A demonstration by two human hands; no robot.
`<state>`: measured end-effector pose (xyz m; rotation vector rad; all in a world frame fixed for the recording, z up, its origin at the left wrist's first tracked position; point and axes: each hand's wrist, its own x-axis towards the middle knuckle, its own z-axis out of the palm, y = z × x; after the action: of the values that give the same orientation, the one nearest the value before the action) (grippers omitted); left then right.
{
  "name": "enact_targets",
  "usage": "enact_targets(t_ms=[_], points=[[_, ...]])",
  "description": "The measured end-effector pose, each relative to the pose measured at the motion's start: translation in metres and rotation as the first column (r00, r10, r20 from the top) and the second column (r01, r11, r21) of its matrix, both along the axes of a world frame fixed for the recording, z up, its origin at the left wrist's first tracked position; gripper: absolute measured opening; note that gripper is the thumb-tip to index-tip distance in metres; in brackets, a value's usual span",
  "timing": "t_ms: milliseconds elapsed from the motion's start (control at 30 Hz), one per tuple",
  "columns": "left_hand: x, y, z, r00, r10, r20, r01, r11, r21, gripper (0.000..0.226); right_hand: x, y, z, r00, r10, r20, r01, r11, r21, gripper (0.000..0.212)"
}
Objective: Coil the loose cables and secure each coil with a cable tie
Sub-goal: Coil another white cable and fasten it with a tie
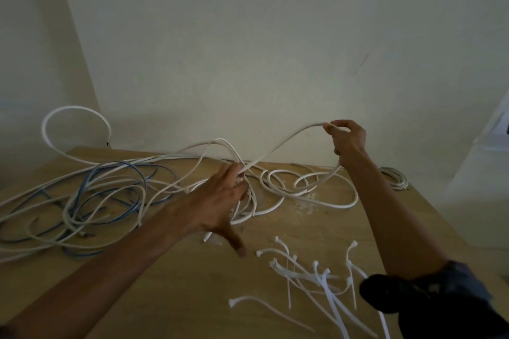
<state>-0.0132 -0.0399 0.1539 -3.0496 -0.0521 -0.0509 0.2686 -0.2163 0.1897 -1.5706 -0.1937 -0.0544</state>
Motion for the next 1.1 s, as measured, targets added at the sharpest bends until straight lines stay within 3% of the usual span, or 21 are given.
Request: enact_targets(t_ms=[67, 133, 200, 300, 367, 400, 433, 500, 567, 600, 700, 733, 833, 933, 1067, 1100], points=[[-0.001, -0.006, -0.002, 0.999, -0.02, -0.039, 0.026, 0.985, 0.173, 0.09, 0.003, 0.0, -0.002, 0.997, -0.04, 0.068, 0.046, 0.995, -0.086, 0.018], [0.001, -0.001, -0.009, 0.998, -0.055, 0.03, 0.045, 0.965, 0.257, 0.07, 0.005, -0.002, -0.006, 0.993, -0.063, 0.1, 0.076, 0.987, -0.139, 0.019], [0.008, 0.007, -0.013, 0.977, -0.139, 0.162, 0.099, 0.967, 0.234, 0.061, 0.007, -0.004, -0.012, 0.991, -0.085, 0.102, 0.101, 0.982, -0.162, 0.021], [0.021, 0.023, -0.005, 0.907, -0.272, 0.322, 0.221, 0.957, 0.187, 0.026, 0.008, -0.006, -0.018, 0.989, -0.104, 0.103, 0.12, 0.979, -0.163, 0.024], [0.02, 0.024, 0.011, 0.915, -0.184, 0.359, 0.241, 0.963, -0.119, 0.042, 0.009, -0.005, -0.016, 0.989, -0.11, 0.099, 0.124, 0.981, -0.148, 0.025], [0.019, 0.025, 0.014, 0.938, -0.146, 0.314, 0.235, 0.935, -0.266, 0.06, 0.009, -0.005, -0.014, 0.989, -0.112, 0.1, 0.126, 0.982, -0.141, 0.024], [0.018, 0.025, 0.017, 0.955, -0.164, 0.246, 0.237, 0.921, -0.308, 0.082, 0.009, -0.003, -0.01, 0.988, -0.112, 0.104, 0.126, 0.983, -0.137, 0.024], [0.011, 0.022, 0.013, 0.974, -0.219, 0.053, 0.225, 0.946, -0.234, 0.12, 0.007, -0.001, -0.004, 0.988, -0.096, 0.119, 0.113, 0.984, -0.137, 0.022], [0.008, 0.017, 0.007, 0.97, -0.245, -0.011, 0.243, 0.967, -0.073, 0.124, 0.004, 0.003, -0.001, 0.989, -0.075, 0.13, 0.094, 0.985, -0.148, 0.022], [0.01, 0.016, 0.003, 0.954, -0.295, 0.05, 0.293, 0.955, 0.049, 0.11, 0.001, 0.005, 0.0, 0.989, -0.069, 0.13, 0.088, 0.984, -0.154, 0.022], [0.014, 0.015, 0.002, 0.878, -0.405, 0.255, 0.289, 0.873, 0.393, 0.035, -0.005, 0.01, -0.003, 0.991, -0.061, 0.116, 0.078, 0.985, -0.153, 0.022], [0.014, 0.016, 0.002, 0.854, -0.426, 0.299, 0.261, 0.848, 0.461, 0.022, -0.006, 0.011, -0.004, 0.991, -0.064, 0.116, 0.083, 0.984, -0.16, 0.022], [0.011, 0.009, 0.001, 0.756, -0.554, 0.348, 0.326, 0.78, 0.534, 0.02, -0.008, 0.012, -0.007, 0.99, -0.074, 0.121, 0.096, 0.977, -0.19, 0.023], [0.0, -0.029, 0.004, 0.672, -0.66, 0.336, 0.606, 0.751, 0.262, 0.021, -0.016, 0.02, -0.012, 0.987, -0.073, 0.143, 0.104, 0.969, -0.224, 0.037], [-0.004, -0.065, 0.017, 0.71, -0.564, 0.421, 0.638, 0.769, -0.046, 0.046, -0.034, 0.037, -0.016, 0.965, -0.038, 0.258, 0.161, 0.866, -0.474, 0.047], [-0.002, -0.066, 0.019, 0.729, -0.493, 0.475, 0.635, 0.747, -0.198, 0.048, -0.033, 0.037, -0.017, 0.967, -0.022, 0.253, 0.159, 0.829, -0.536, 0.054]])
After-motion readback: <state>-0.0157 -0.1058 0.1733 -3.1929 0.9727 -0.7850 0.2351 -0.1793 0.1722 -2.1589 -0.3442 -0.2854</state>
